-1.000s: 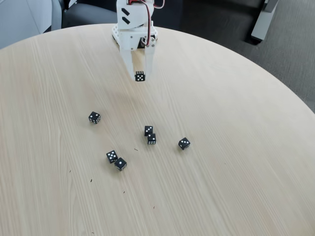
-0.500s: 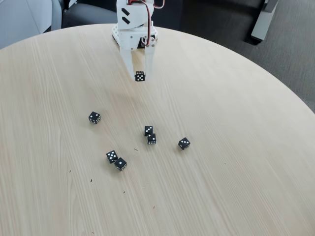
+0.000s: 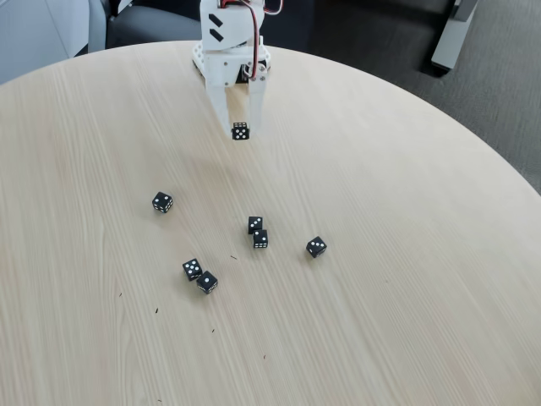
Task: Pick up the dice with number 6
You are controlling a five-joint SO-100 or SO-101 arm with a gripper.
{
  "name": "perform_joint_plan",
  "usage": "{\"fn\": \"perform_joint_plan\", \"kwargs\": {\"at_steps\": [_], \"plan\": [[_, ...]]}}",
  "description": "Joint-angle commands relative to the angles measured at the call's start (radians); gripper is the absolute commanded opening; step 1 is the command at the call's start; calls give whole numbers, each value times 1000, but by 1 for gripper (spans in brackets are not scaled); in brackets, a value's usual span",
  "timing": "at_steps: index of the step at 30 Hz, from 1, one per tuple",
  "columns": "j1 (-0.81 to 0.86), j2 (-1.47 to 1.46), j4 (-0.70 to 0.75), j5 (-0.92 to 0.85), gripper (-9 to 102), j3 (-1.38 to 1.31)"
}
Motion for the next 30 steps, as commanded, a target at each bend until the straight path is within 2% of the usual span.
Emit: {"fn": "perform_joint_plan", "kwargs": {"at_steps": [1, 18, 30], "plan": [[2, 8, 3, 2, 0, -3], [0, 8, 3, -38, 0, -3], [0, 8, 3, -2, 0, -3]]}}
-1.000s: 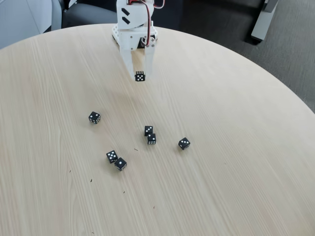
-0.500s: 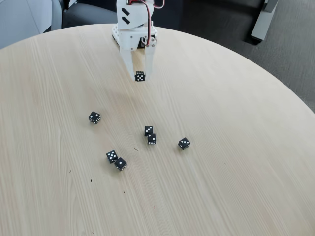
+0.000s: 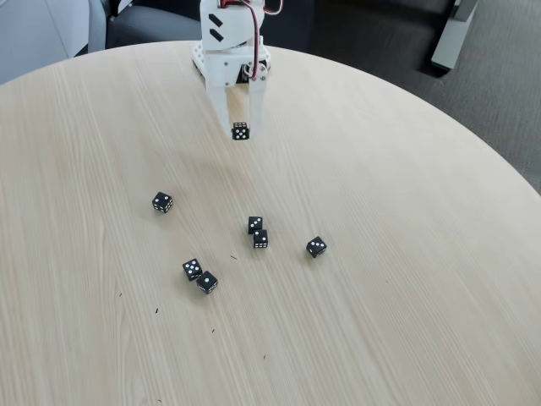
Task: Pick up the dice with number 6
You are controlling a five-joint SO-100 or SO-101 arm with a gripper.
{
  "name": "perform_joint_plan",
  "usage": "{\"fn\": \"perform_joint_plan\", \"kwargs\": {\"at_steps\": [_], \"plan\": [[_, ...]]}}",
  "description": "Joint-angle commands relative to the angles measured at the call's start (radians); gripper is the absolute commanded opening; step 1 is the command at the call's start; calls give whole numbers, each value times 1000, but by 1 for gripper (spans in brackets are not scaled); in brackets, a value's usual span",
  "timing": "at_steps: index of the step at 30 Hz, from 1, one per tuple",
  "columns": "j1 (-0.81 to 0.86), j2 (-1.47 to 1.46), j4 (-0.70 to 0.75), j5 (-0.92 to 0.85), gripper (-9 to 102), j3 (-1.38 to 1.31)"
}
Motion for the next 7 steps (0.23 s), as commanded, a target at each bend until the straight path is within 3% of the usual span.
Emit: {"fn": "perform_joint_plan", "kwargs": {"at_steps": [1, 7], "plan": [[0, 8, 3, 12, 0, -3], [0, 8, 3, 25, 0, -3]]}}
